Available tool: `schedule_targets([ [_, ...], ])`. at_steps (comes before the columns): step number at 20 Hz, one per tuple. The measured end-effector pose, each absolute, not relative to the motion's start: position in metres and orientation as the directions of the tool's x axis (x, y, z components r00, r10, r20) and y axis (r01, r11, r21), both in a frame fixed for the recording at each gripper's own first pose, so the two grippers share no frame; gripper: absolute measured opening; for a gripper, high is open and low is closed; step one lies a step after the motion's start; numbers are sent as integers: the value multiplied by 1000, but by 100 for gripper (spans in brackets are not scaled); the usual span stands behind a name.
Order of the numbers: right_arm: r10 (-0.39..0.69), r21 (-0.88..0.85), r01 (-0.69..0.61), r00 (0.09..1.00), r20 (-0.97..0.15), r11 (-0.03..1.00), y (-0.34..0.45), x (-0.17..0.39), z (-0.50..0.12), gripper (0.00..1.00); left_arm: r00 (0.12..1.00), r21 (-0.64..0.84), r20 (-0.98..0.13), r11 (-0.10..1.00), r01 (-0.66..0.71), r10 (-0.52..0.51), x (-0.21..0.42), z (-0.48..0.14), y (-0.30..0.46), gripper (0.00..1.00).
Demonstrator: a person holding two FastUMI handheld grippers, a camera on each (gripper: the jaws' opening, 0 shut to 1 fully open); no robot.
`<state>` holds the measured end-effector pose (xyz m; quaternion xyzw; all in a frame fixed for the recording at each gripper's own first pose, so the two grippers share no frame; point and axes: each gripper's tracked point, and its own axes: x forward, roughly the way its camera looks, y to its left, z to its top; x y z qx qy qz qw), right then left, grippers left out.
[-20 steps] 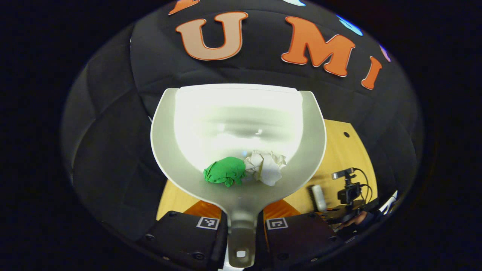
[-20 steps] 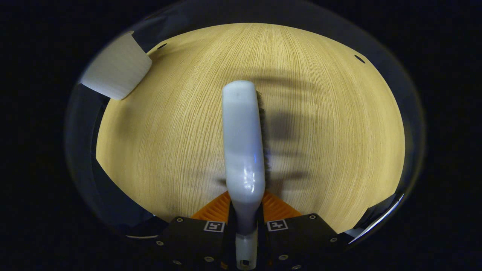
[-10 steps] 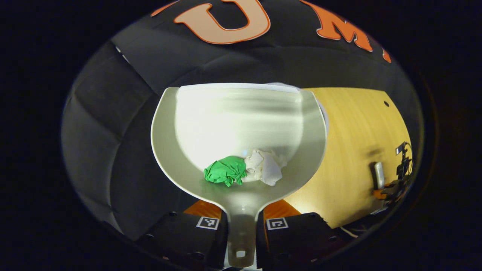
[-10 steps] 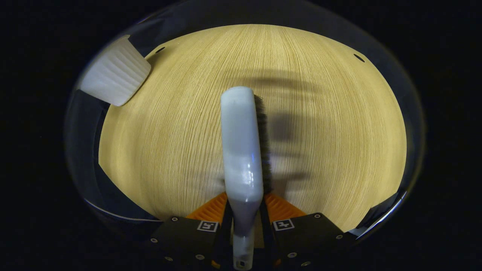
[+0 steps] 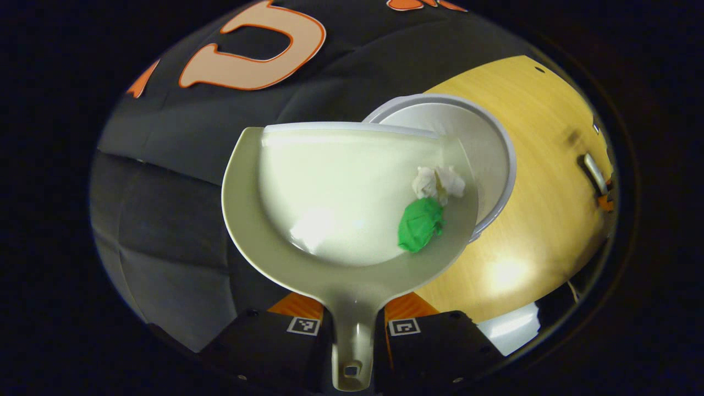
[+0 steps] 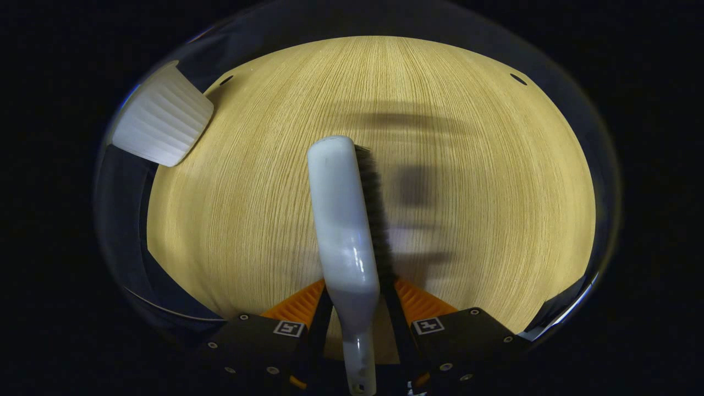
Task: Pick up the small broom and dustpan from the desktop, sweep the trash into the dustpan with the broom, and then empty the trash into the garbage bin.
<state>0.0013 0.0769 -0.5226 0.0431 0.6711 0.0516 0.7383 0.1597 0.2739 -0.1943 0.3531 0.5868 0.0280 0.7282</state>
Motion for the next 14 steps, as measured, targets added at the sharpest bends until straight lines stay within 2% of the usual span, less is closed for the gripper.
schedule_targets([
  [3, 137, 137, -10, 97, -986, 991, 76, 4, -523, 60, 322, 627, -779, 642, 442, 539, 162, -189, 282, 31],
  [7, 134, 136, 9, 105, -985, 991, 73, 7, -522, 70, 391, 705, -690, 443, 554, 609, 182, -176, 293, 31],
  [11, 138, 140, 17, 107, -985, 990, 73, 8, -522, 76, 472, 754, -596, 251, 608, 649, 202, -177, 306, 31],
  [14, 141, 143, 14, 108, -984, 990, 73, 10, -520, 80, 486, 764, -565, 200, 614, 667, 199, -184, 308, 31],
])
